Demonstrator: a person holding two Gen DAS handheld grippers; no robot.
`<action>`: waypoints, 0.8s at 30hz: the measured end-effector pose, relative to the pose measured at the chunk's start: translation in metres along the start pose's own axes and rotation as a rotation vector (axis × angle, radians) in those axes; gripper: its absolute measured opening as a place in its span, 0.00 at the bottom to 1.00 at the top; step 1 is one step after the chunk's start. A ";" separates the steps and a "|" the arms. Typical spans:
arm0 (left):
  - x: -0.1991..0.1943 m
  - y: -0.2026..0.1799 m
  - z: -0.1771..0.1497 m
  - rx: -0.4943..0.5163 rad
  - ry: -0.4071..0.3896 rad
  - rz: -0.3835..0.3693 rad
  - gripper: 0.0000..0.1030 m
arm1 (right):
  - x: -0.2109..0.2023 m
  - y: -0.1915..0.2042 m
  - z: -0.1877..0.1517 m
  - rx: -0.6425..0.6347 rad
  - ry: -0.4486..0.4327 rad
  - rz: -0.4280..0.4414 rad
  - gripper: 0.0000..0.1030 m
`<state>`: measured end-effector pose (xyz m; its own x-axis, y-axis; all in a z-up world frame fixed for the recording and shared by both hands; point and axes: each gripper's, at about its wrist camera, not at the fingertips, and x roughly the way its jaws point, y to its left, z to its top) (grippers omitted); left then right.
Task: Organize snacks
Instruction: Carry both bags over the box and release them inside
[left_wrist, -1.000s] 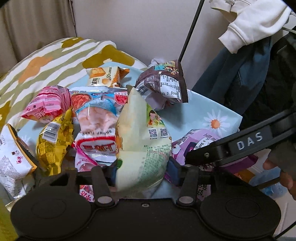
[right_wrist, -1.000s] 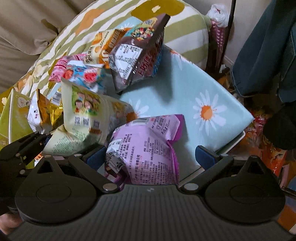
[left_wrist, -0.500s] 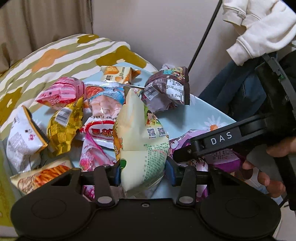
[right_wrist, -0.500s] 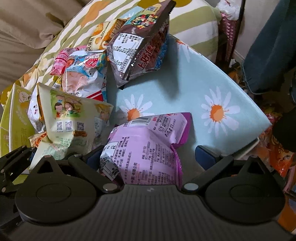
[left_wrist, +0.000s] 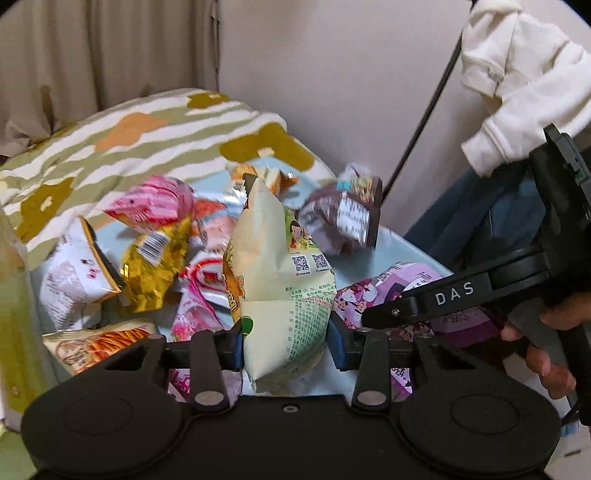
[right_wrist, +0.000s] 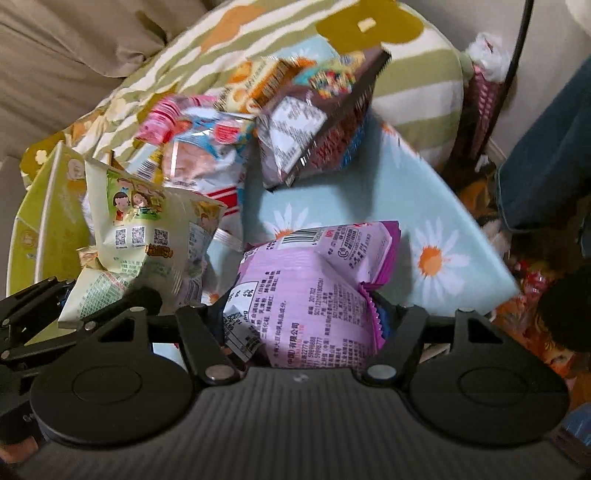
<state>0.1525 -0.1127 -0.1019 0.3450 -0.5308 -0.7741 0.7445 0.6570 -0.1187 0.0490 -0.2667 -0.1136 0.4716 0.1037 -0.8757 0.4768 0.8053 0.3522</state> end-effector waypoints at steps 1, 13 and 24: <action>-0.004 0.000 0.001 -0.008 -0.012 0.006 0.44 | -0.004 0.001 0.002 -0.012 -0.007 0.004 0.81; -0.078 0.007 0.005 -0.157 -0.188 0.164 0.44 | -0.045 0.053 0.024 -0.209 -0.082 0.132 0.82; -0.154 0.081 -0.005 -0.295 -0.297 0.376 0.44 | -0.048 0.177 0.041 -0.399 -0.142 0.293 0.81</action>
<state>0.1569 0.0244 0.0048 0.7339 -0.3306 -0.5934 0.3620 0.9295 -0.0701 0.1413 -0.1527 0.0044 0.6525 0.3003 -0.6957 0.0028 0.9171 0.3985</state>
